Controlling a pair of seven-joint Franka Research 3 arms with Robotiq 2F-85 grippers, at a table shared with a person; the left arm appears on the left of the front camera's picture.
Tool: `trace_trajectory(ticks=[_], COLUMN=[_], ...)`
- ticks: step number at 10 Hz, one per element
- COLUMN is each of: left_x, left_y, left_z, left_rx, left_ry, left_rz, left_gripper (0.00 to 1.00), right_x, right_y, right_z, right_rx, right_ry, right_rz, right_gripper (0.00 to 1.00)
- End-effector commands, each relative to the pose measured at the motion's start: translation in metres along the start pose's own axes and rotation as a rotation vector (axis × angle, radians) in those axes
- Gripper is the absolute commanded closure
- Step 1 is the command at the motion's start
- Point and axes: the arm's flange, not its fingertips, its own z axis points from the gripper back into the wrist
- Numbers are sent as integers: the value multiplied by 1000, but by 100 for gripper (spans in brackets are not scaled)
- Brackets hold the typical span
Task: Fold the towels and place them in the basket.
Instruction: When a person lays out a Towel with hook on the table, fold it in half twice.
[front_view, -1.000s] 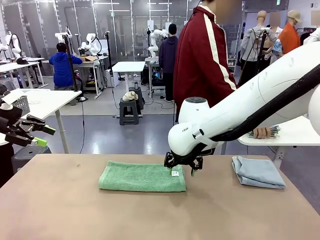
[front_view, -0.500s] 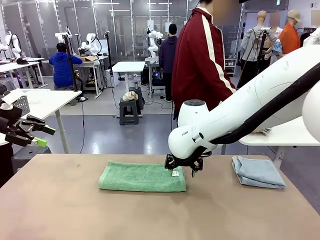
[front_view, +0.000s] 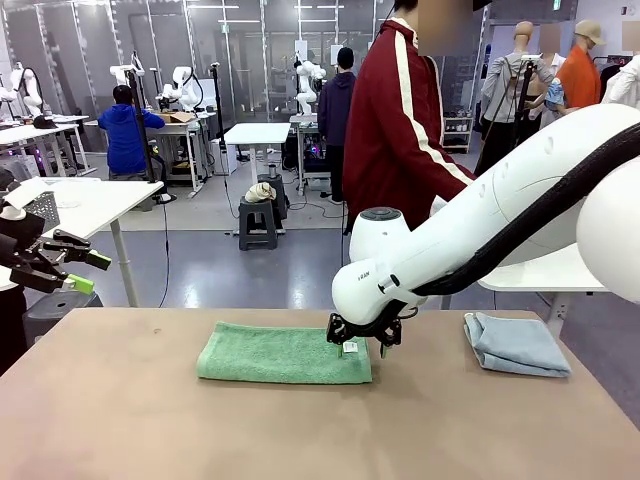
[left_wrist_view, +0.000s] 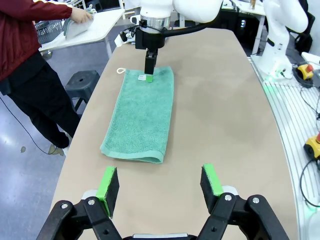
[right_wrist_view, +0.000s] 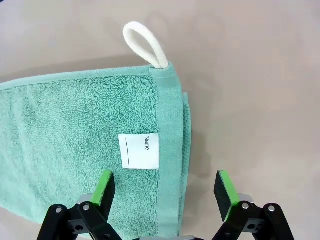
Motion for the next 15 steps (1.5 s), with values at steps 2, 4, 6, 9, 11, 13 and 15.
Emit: trace_trajectory(ticks=[2, 4, 6, 9, 11, 13, 15], left_x=[1, 1, 1, 1, 1, 1, 1], left_y=[-4, -4, -4, -4, -4, -4, -4], left_z=[0, 0, 0, 0, 0, 0, 0], left_rx=[-4, -4, -4, -4, -4, -4, -4], left_ry=[3, 3, 3, 3, 3, 3, 3], left_rz=[-4, -4, -4, -4, -4, -4, -4], left_gripper=[16, 16, 16, 16, 16, 16, 16], right_x=[5, 6, 8, 9, 10, 11, 11], right_y=[6, 6, 4, 4, 4, 4, 3], right_z=[-2, -2, -4, -3, -4, -4, -4], right_rx=[-19, -12, -5, -11, -6, -4, 1], right_ry=[-24, -28, -26, -25, -23, -12, -12], right_rz=[-35, -28, -41, -43, -43, -39, -51], right_gripper=[0, 20, 10, 17, 30, 30, 44])
